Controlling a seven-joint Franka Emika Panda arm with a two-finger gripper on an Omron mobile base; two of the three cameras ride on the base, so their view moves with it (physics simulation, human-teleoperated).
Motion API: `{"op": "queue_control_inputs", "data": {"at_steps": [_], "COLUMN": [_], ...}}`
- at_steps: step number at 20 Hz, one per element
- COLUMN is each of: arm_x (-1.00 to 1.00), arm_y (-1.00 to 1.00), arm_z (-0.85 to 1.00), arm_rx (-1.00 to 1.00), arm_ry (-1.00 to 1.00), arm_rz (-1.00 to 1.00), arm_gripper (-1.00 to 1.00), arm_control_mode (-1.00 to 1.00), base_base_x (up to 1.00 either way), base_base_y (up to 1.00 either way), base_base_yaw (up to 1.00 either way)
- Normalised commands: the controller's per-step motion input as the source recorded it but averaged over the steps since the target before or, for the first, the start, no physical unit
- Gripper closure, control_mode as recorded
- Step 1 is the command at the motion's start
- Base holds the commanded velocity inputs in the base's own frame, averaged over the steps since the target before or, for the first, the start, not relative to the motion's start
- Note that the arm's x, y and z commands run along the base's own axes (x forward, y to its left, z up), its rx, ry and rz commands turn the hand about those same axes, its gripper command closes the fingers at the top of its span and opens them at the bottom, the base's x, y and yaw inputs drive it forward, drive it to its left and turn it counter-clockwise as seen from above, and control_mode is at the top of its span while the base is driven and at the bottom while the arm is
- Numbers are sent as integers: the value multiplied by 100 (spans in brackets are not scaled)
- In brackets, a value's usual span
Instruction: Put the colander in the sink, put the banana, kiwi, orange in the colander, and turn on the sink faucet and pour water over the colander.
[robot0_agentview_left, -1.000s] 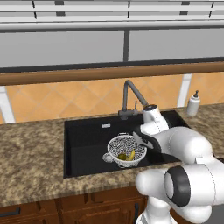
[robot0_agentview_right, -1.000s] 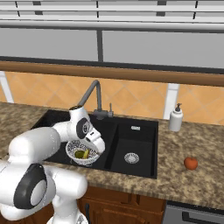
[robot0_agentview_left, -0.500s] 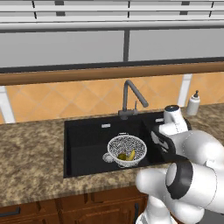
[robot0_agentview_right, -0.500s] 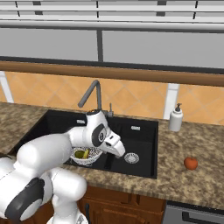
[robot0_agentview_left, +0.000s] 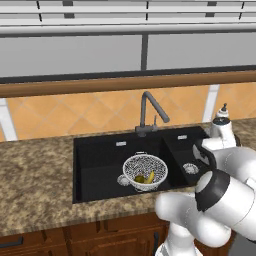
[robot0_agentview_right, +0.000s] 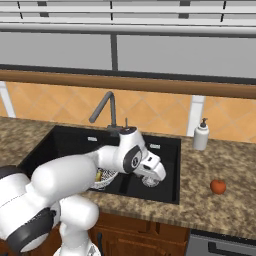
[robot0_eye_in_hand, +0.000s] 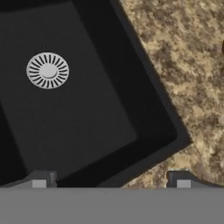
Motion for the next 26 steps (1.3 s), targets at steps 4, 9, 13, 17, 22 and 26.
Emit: {"op": "queue_control_inputs", "data": {"at_steps": [4, 9, 13, 17, 22, 26], "arm_x": [0, 0, 0, 0, 2, 8], "arm_y": [-74, -81, -66, -65, -53, -44], "arm_z": [16, 9, 6, 0, 0, 0], "arm_rx": [0, 0, 1, 1, 3, 3], "arm_ry": [0, 0, 0, 0, 0, 0], "arm_rz": [0, 0, 0, 0, 0, 0], "arm_gripper": [-100, -100, -100, -100, -100, -100], "arm_control_mode": [-100, -100, -100, -100, -100, -100], "base_base_x": [0, 0, 0, 0, 0, 0], "base_base_y": [0, 0, 0, 0, 0, 0], "base_base_yaw": [0, 0, 0, 0, 0, 0]}}
